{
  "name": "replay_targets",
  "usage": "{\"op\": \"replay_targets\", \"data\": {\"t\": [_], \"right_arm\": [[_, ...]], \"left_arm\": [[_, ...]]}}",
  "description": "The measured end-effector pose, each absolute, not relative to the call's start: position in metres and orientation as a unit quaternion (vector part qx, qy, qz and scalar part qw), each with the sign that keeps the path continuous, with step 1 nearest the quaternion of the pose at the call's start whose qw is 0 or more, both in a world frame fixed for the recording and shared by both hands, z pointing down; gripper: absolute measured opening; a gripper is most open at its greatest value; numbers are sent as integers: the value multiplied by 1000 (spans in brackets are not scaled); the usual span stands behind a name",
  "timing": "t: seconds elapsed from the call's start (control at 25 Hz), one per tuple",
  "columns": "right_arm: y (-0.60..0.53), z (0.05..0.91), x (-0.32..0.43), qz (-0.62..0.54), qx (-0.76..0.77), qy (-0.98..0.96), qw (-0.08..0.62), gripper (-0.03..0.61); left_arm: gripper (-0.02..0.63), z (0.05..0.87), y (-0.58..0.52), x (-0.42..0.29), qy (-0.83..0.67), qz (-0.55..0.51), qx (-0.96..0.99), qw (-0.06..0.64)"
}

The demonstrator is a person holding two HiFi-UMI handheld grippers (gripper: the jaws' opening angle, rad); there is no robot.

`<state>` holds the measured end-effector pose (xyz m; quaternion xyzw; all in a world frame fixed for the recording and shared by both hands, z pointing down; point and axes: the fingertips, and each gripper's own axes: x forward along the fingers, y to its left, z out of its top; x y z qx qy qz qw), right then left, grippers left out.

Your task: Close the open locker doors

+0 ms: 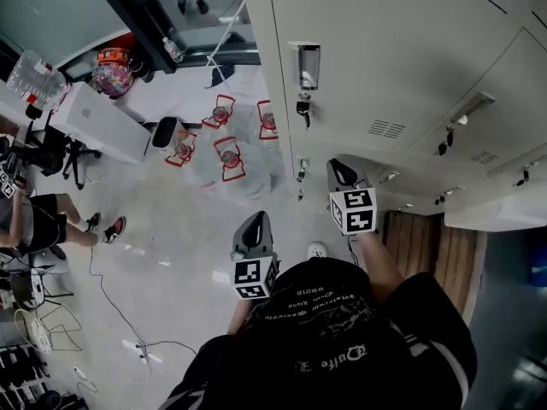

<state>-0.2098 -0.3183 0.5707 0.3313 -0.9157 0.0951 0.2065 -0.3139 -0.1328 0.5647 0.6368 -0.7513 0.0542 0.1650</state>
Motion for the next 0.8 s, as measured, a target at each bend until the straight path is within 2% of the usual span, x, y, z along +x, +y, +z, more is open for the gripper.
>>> {"op": "replay_targets", "data": {"t": [0.28,0.48,0.56,0.64,0.8], "right_arm": [[-271,518,-152,68,368,-913,164,17],[-265,466,-67,36,455,-881,123,20],[-256,441,-30,18,485,-867,111,48],[-247,418,6,-7,513,-852,106,109],[-234,368,95,-46,591,-801,85,109]], "left_arm": [[8,547,-129,-279,-697,11,695,179],[8,539,-158,-230,-622,15,767,157],[8,540,-159,-201,-583,28,796,164],[8,543,-158,-174,-549,49,819,159],[8,542,-162,-113,-480,62,862,152]]}}
